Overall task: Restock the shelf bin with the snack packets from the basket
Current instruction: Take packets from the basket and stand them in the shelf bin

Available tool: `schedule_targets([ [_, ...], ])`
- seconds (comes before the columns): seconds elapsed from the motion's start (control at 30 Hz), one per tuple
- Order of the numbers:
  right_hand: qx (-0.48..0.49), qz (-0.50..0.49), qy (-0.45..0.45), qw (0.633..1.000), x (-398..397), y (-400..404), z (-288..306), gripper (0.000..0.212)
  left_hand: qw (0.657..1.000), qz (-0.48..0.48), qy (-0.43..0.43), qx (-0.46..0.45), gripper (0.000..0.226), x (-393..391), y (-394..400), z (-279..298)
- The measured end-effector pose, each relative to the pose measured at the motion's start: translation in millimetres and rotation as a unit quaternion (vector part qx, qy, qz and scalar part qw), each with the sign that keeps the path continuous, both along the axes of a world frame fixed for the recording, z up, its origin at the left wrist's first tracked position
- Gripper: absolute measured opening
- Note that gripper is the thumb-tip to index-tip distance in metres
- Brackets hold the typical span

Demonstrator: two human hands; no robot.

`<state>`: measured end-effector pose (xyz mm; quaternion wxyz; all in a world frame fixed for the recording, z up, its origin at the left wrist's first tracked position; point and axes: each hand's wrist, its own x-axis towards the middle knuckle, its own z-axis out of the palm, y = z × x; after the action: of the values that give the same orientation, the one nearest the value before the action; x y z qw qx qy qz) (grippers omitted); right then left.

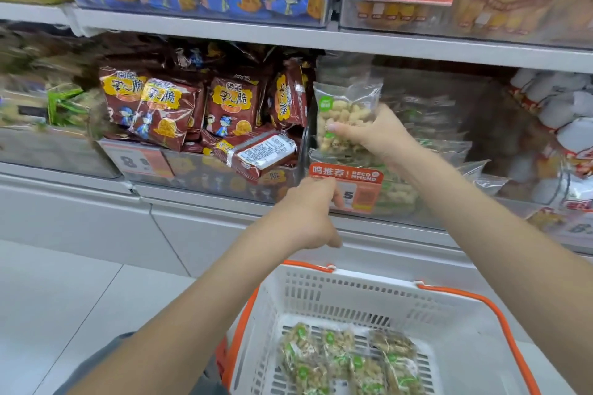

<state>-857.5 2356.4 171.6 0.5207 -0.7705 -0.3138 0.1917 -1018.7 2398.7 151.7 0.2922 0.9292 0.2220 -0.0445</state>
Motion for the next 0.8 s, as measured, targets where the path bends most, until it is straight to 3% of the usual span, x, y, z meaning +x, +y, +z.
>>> schedule_targets([
  [0.13,-0.056,-0.063,-0.057,0.995,3,-7,5,0.113,1.0,0.0,0.001,-0.008,0.052,-1,-2,1],
  [0.2,-0.074,-0.085,-0.096,0.989,3,-15,7,0.116,1.0,0.005,0.0,-0.006,0.055,-2,-2,2],
  [0.5,0.005,-0.139,-0.129,0.982,-11,-12,0,0.046,0.999,0.046,-0.022,0.019,0.063,3,-9,5],
  [0.8,0.014,-0.147,-0.121,0.982,-17,-26,-3,0.053,0.998,0.034,-0.025,0.045,0.054,4,-5,-3],
])
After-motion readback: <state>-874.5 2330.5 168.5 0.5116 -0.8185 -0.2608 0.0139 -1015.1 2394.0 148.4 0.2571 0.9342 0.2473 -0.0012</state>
